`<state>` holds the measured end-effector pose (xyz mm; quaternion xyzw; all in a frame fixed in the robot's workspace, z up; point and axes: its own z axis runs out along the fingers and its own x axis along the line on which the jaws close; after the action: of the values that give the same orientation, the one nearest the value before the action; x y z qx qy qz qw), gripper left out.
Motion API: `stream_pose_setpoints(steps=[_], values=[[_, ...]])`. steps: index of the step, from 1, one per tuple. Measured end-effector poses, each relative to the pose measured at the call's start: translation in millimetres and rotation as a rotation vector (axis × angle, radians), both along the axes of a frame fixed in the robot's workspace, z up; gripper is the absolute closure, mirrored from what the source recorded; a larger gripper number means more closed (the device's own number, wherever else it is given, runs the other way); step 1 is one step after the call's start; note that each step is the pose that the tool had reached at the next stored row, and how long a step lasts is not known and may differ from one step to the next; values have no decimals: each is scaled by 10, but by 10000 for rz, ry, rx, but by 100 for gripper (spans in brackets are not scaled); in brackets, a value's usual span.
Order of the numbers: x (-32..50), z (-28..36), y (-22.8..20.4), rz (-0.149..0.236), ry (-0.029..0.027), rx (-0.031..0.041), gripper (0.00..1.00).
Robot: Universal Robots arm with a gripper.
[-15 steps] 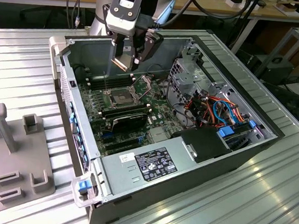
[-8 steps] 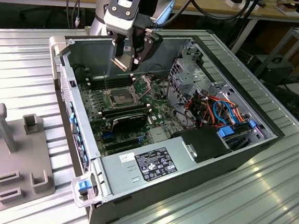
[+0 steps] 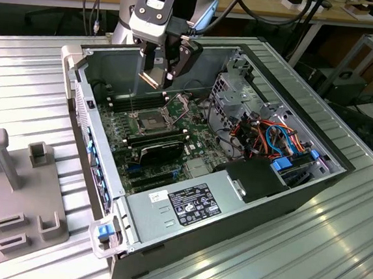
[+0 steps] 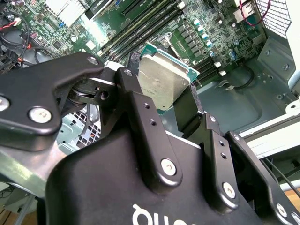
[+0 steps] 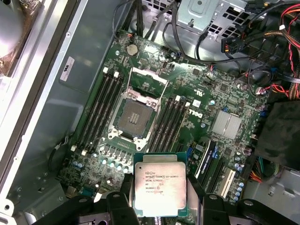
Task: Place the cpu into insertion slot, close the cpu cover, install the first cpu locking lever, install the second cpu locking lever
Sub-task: 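Place the cpu into insertion slot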
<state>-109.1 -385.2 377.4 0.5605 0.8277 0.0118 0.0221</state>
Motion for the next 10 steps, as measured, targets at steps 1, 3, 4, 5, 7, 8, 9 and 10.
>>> stream_pose_setpoints(steps=[1, 3, 4, 5, 7, 8, 9, 10], values=[[0, 0, 0, 0, 0, 0, 45], [0, 0, 0, 0, 0, 0, 45], [0, 0, 0, -1, 0, 1, 45], [0, 0, 0, -1, 0, 0, 45], [0, 0, 0, -1, 0, 1, 45], [0, 0, 0, -1, 0, 1, 45], [0, 0, 0, -2, 0, 1, 45], [0, 0, 0, -14, 1, 0, 45]])
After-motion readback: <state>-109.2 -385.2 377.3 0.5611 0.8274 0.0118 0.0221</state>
